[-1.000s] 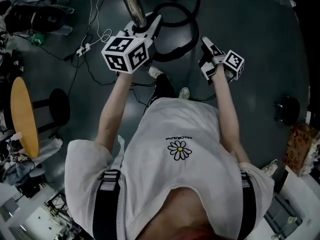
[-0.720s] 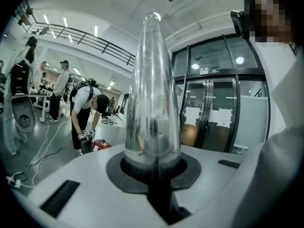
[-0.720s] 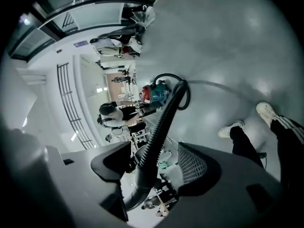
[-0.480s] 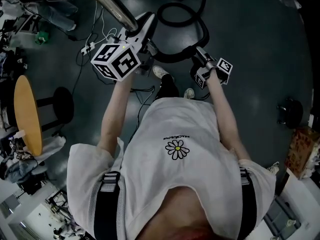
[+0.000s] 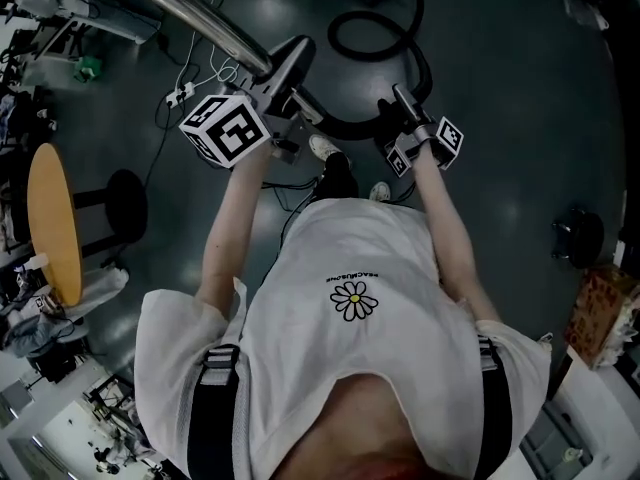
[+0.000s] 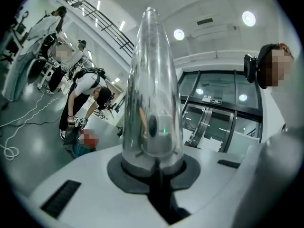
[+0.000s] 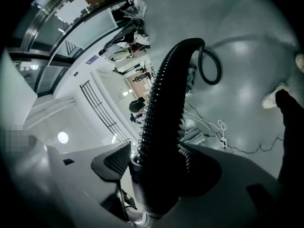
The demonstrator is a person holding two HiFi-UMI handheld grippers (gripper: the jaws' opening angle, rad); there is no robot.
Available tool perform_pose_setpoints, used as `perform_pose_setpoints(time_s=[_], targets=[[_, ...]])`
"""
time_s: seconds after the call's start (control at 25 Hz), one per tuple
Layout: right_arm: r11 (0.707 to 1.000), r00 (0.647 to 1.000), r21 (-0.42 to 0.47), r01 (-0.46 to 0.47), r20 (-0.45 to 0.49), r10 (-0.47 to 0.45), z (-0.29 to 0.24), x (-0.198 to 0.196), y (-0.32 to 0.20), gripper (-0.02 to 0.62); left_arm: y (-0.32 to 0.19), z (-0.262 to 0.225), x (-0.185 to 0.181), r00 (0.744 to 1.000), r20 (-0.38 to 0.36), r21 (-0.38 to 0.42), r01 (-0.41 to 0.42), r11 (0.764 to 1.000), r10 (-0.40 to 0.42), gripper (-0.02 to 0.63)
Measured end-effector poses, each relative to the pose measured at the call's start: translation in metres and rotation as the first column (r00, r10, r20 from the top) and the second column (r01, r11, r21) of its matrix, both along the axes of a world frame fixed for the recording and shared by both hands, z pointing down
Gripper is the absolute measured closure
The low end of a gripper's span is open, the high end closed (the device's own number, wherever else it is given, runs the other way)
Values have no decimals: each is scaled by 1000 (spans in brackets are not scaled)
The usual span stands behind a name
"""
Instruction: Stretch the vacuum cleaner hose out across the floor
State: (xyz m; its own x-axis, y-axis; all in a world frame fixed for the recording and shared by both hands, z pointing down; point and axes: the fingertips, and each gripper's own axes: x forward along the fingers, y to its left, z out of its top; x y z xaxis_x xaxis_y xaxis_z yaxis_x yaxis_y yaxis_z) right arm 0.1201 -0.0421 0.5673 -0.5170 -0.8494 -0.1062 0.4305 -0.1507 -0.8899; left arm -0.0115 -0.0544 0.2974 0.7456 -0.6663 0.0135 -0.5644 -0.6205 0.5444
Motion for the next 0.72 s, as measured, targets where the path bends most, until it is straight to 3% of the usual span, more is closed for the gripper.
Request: perform_pose_setpoints(time_s=[0.12, 0.2, 0.28, 0.4, 0.44, 0.48, 0.52, 0.72], targets=[[995, 987, 71, 68, 138, -78, -24, -21, 18, 275, -2, -3, -4, 999, -37, -19, 20, 1000, -21, 560], [976, 951, 165, 144, 249, -182, -55, -52, 33, 275, -4, 0, -9, 997, -57, -28, 54, 998, -56, 560], [968, 940, 194, 160, 270, -210, -73, -73, 38, 275, -4, 4, -14, 993, -70, -32, 91, 995, -93, 560], [998, 978, 59, 24, 207, -36, -61, -55, 26, 291, 0, 10, -5, 994, -72, -20, 80, 997, -82, 560], [999, 981, 17, -31, 192, 27, -56, -42, 23, 363, 3, 12, 3, 996, -68, -20, 60, 998, -61, 560], [996, 980, -14, -85, 180, 86, -53, -28, 21, 478, 4, 15, 11, 997, -63, -28, 36, 999, -38, 558], [990, 976, -29, -135, 167, 138, -53, -13, 19, 500, 4, 17, 18, 998, -60, -45, 19, 999, -21, 557], [946, 938, 26, -323, 145, 316, -80, 46, 6, 512, 8, 18, 39, 991, -132, -88, -3, 996, -8, 545]])
